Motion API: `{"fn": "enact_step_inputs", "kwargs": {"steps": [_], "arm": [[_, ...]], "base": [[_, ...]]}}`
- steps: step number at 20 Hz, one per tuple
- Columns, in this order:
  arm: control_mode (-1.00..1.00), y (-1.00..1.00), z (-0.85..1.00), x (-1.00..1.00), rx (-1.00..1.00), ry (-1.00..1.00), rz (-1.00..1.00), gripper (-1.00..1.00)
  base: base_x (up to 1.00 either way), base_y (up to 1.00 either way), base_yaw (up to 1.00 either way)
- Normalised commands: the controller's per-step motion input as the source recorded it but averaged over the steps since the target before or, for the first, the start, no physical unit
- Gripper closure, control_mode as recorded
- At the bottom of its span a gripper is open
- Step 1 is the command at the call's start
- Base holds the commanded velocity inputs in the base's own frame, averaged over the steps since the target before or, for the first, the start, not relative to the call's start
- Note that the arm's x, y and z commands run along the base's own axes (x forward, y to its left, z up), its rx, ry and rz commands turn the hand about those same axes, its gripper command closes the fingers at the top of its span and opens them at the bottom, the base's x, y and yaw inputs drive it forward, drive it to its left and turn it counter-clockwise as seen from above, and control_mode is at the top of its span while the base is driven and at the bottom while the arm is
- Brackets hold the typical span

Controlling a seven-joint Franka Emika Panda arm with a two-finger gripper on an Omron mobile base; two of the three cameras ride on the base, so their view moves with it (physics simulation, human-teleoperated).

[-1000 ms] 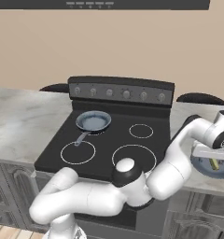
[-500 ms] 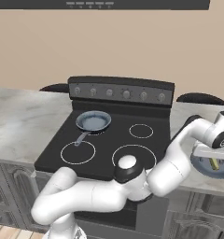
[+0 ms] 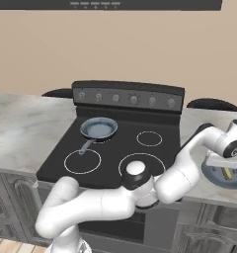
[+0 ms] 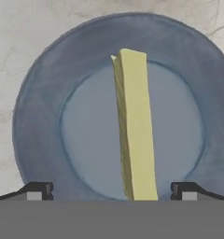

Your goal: Pick up the butter stick and place it in the pan. Then turn on the burner for the pan.

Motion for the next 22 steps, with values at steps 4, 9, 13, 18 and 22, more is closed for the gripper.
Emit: {"fn": "enact_step_inputs", "kwargs": {"steps": [4,9,13,18,22], "arm": [[-1.00,-0.16,-0.09,0.13,0.00,0.00,0.00,-1.00],[-1.00,-0.16,-0.08,0.11,0.00,0.00,0.00,-1.00],[-1.00,-0.13,-0.06,0.08,0.00,0.00,0.00,-1.00],[-1.00,-0.06,-0.09,0.03,0.00,0.00,0.00,-1.00],[-1.00,0.00,-0.22,0.00,0.00,0.00,0.00,-1.00]], "base": [[0.00,0.00,0.00],[0.00,0.00,0.00],[0.00,0.00,0.00],[0.00,0.00,0.00],[0.00,0.00,0.00]]}}
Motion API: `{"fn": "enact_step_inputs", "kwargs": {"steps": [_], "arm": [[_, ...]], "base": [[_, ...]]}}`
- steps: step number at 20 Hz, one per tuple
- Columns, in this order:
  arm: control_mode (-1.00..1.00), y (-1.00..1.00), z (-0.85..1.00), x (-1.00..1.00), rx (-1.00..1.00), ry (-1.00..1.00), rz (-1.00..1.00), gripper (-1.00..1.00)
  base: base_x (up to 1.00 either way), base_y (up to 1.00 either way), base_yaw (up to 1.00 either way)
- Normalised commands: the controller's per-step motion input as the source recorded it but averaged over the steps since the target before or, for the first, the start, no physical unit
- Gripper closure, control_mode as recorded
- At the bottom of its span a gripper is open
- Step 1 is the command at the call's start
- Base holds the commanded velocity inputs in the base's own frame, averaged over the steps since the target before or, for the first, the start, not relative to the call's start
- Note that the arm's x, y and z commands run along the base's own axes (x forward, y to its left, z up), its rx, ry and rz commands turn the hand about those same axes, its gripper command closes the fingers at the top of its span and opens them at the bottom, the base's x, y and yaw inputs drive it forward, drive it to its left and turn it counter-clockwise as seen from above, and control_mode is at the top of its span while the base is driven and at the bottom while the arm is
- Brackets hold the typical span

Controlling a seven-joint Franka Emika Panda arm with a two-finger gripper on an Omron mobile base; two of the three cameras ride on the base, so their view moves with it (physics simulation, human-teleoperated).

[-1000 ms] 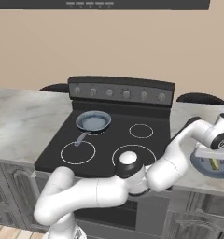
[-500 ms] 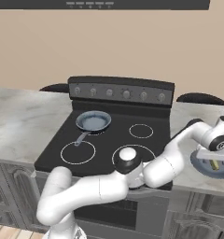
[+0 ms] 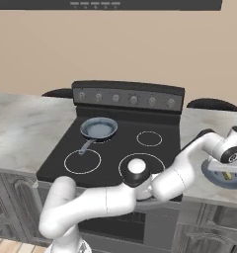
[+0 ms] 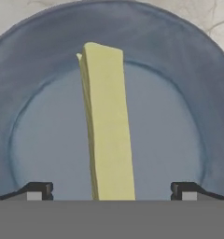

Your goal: Pick up the butter stick and place it in the pan. Then turn on the burner for the pan.

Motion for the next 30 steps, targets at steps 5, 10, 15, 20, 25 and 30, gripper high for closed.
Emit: {"fn": "enact_step_inputs", "kwargs": {"steps": [5,10,15,20,25,30], "arm": [[-1.00,0.00,-0.13,0.00,0.00,0.00,0.00,1.00],[-1.00,0.00,0.00,0.00,0.00,0.00,0.00,1.00],[-1.00,0.10,0.01,0.00,0.00,0.03,0.00,1.00],[-1.00,0.12,0.37,0.00,0.03,0.02,0.00,1.00],[-1.00,0.27,0.49,-0.03,0.03,0.03,-0.02,1.00],[-1.00,0.68,0.37,-0.11,0.00,0.00,-0.03,1.00]], "base": [[0.00,0.00,0.00],[0.00,0.00,0.00],[0.00,0.00,0.00],[0.00,0.00,0.00],[0.00,0.00,0.00],[0.00,0.00,0.00]]}}
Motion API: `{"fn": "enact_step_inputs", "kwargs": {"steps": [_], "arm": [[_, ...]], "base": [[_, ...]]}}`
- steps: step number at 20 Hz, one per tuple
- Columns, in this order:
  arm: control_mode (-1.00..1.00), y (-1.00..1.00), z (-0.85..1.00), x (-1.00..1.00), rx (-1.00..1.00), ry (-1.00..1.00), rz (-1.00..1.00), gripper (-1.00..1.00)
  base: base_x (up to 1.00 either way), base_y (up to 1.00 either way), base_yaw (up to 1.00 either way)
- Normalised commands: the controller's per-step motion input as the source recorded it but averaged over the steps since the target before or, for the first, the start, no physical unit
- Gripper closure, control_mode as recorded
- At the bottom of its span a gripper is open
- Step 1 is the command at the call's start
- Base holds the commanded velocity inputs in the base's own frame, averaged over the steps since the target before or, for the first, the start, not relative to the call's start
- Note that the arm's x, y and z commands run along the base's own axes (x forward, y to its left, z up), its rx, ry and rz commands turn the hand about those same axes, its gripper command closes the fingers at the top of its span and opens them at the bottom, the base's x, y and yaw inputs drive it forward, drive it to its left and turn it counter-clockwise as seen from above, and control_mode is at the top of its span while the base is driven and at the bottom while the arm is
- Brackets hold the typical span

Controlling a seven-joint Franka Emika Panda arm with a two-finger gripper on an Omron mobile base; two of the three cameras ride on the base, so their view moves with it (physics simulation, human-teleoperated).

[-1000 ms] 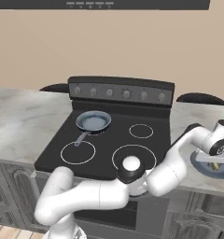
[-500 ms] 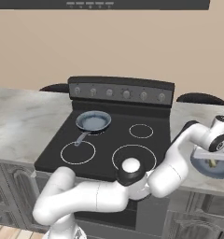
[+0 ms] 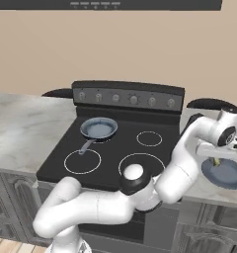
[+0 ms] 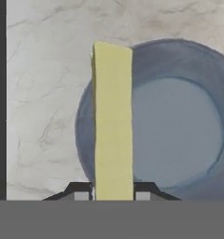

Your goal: Pick up the butter stick and place it in the pan. Then turn on the burner for the pan.

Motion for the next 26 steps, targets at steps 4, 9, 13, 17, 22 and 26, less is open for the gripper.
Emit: {"fn": "enact_step_inputs", "kwargs": {"steps": [4,9,13,17,22,26], "arm": [[-1.00,0.78,0.20,-0.08,0.00,0.00,-0.01,1.00],[-1.00,0.79,0.31,-0.01,0.00,0.03,-0.03,1.00],[-1.00,0.86,0.35,-0.01,0.00,0.04,-0.05,1.00],[-1.00,0.85,0.36,-0.12,0.00,0.07,-0.07,1.00],[-1.00,0.86,0.44,-0.13,0.00,0.09,-0.09,1.00],[-1.00,0.93,0.34,-0.07,0.00,0.06,-0.12,1.00]], "base": [[0.00,0.00,0.00],[0.00,0.00,0.00],[0.00,0.00,0.00],[0.00,0.00,0.00],[0.00,0.00,0.00],[0.00,0.00,0.00]]}}
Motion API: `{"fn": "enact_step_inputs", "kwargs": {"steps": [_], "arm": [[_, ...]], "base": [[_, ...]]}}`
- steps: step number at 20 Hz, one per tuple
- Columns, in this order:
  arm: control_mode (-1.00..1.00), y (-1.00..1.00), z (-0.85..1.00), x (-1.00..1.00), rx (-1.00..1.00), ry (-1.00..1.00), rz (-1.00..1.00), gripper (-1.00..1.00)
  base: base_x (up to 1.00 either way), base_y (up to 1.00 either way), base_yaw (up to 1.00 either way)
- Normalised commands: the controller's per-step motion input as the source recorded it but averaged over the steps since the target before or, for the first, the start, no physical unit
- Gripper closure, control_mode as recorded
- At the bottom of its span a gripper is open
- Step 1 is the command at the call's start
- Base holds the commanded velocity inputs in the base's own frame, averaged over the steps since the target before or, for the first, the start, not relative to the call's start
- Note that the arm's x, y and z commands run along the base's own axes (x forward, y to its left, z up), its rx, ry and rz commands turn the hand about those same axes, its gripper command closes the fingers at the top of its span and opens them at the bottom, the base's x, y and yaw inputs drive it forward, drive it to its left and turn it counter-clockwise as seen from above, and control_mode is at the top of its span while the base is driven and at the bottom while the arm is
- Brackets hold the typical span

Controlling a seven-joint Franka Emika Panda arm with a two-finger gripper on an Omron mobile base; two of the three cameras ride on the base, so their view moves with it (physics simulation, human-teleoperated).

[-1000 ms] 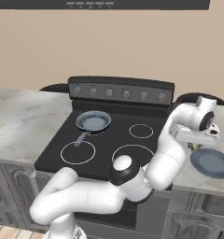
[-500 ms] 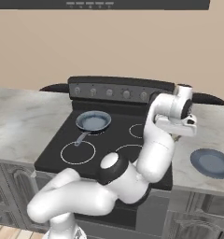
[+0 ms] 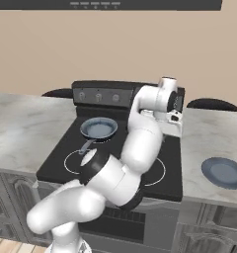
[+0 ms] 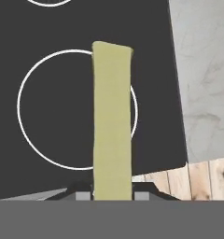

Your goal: Pick up the butter stick and place it in the pan. Then turn on the burner for the pan.

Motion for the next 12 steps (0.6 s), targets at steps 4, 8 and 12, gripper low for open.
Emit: {"fn": "enact_step_inputs", "kwargs": {"steps": [4,8,12], "arm": [[-1.00,0.87,0.36,-0.10,0.00,0.08,-0.13,1.00],[-1.00,0.90,0.29,-0.06,0.00,0.07,-0.11,1.00],[-1.00,0.92,0.20,-0.02,0.00,0.05,-0.12,1.00]], "base": [[0.00,0.00,0.00],[0.00,0.00,0.00],[0.00,0.00,0.00]]}}
